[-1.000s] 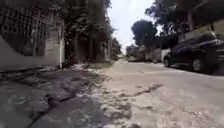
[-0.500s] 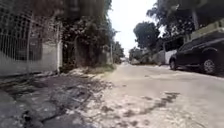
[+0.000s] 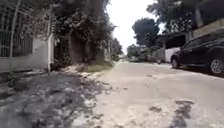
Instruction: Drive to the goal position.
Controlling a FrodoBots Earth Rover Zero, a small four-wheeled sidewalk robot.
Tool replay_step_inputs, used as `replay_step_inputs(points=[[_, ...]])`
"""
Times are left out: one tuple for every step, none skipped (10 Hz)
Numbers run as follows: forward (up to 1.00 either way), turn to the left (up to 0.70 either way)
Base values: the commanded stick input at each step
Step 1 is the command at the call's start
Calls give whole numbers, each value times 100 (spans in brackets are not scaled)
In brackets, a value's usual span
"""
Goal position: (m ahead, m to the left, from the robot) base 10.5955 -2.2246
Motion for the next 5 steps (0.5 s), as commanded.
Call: replay_step_inputs(points=[[100, 2], [100, 2], [100, 2], [100, 2], [100, 2]])
